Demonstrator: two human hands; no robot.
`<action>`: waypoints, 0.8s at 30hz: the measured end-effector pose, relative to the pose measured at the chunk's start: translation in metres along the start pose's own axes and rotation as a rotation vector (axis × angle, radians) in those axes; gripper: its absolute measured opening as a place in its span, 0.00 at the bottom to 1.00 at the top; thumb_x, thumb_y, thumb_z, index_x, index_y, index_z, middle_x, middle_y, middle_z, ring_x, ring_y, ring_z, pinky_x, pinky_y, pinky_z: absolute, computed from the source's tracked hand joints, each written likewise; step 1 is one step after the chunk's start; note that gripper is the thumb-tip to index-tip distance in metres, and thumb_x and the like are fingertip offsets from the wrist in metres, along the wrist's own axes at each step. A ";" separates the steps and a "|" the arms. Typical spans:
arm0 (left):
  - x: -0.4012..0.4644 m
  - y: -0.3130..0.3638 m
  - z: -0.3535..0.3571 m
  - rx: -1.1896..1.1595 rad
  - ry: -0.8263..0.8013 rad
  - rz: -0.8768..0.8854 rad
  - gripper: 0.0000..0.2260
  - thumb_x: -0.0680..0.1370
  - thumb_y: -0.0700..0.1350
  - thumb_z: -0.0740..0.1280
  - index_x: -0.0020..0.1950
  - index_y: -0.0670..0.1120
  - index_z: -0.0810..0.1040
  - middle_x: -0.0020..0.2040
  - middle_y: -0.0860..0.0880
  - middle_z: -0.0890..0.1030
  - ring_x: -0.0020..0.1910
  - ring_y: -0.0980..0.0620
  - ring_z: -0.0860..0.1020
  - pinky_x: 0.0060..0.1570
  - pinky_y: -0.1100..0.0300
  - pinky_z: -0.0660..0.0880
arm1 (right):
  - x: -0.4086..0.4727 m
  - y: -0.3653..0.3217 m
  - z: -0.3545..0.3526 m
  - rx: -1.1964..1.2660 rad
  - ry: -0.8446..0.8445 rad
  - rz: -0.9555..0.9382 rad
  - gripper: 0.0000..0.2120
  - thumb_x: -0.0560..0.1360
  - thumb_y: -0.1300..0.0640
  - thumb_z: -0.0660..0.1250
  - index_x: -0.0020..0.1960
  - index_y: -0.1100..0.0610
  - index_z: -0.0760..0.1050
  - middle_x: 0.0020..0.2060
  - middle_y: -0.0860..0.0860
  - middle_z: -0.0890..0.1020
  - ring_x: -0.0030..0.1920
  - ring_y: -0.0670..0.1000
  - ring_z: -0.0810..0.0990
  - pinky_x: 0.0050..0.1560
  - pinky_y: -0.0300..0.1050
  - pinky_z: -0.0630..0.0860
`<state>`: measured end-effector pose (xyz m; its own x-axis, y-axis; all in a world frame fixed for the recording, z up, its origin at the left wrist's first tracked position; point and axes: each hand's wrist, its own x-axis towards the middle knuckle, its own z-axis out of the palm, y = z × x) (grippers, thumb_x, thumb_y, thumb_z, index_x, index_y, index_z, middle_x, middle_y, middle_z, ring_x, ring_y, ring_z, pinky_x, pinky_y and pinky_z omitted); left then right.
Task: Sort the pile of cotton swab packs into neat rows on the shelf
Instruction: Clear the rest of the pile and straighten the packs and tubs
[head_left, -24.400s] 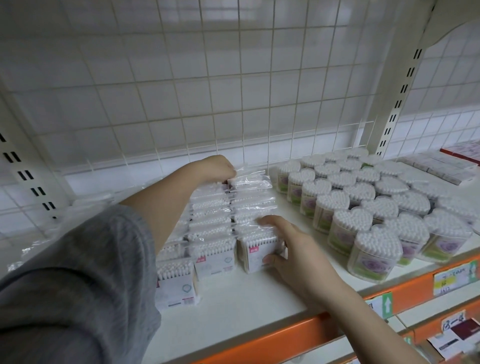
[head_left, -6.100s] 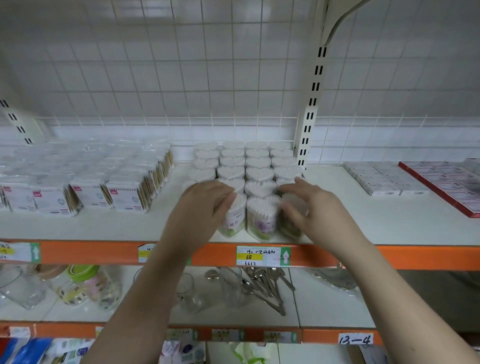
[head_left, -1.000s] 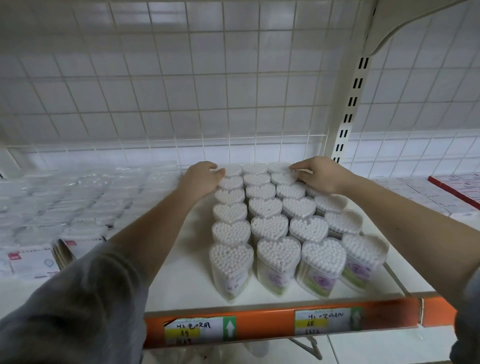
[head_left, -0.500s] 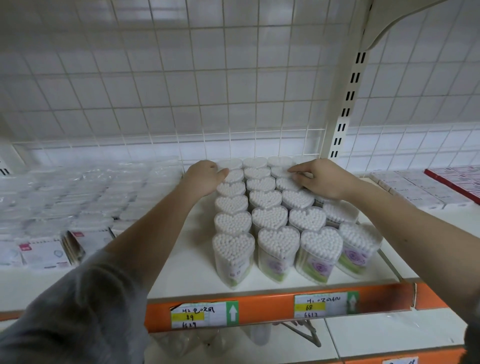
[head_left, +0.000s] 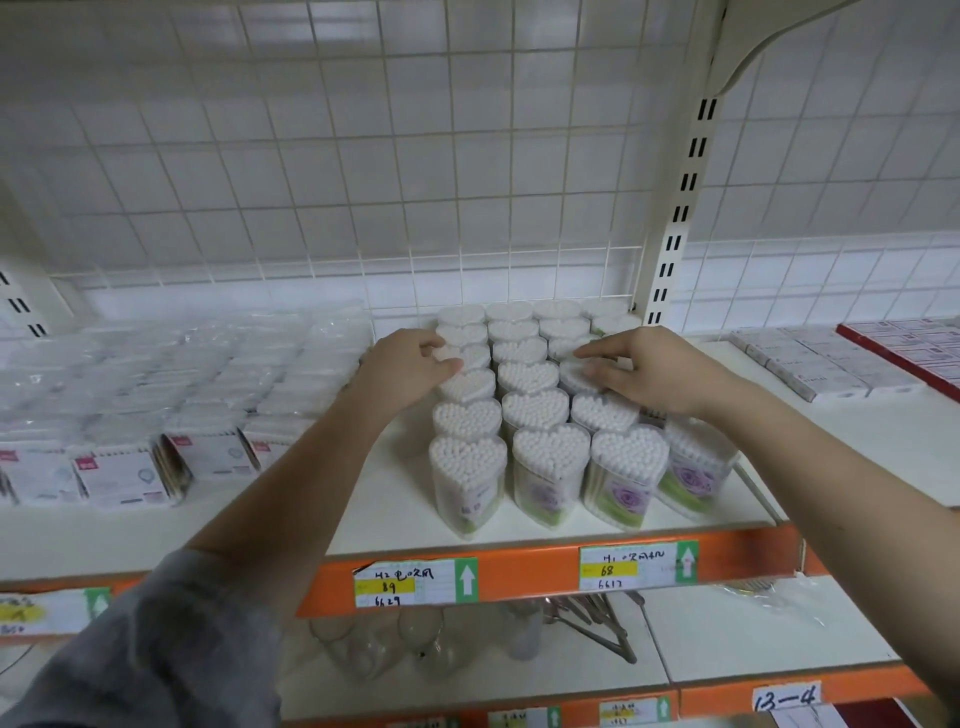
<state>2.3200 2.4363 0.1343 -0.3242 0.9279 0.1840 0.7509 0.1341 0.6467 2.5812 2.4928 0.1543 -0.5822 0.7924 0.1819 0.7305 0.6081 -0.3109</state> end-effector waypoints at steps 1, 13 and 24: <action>-0.003 0.000 -0.003 -0.004 0.042 0.013 0.18 0.75 0.51 0.69 0.62 0.47 0.77 0.60 0.49 0.78 0.59 0.51 0.76 0.57 0.60 0.69 | -0.002 -0.003 -0.001 0.005 0.006 0.000 0.15 0.78 0.53 0.62 0.65 0.50 0.75 0.62 0.49 0.78 0.62 0.49 0.75 0.60 0.39 0.68; -0.084 -0.056 -0.100 0.174 0.258 0.069 0.11 0.79 0.44 0.64 0.58 0.44 0.81 0.57 0.46 0.81 0.57 0.49 0.77 0.56 0.62 0.67 | -0.028 -0.093 0.016 0.035 0.067 -0.200 0.16 0.78 0.54 0.62 0.65 0.53 0.75 0.62 0.50 0.78 0.63 0.51 0.75 0.61 0.40 0.69; -0.090 -0.140 -0.161 0.306 0.128 0.194 0.11 0.79 0.44 0.63 0.59 0.44 0.80 0.60 0.46 0.79 0.61 0.48 0.75 0.63 0.60 0.65 | -0.023 -0.222 0.078 0.050 0.159 -0.146 0.19 0.78 0.51 0.62 0.68 0.54 0.71 0.66 0.51 0.74 0.66 0.51 0.72 0.63 0.42 0.66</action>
<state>2.1515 2.2777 0.1468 -0.2140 0.8978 0.3850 0.9362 0.0760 0.3432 2.4048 2.3360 0.1464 -0.6137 0.6964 0.3721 0.6221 0.7167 -0.3153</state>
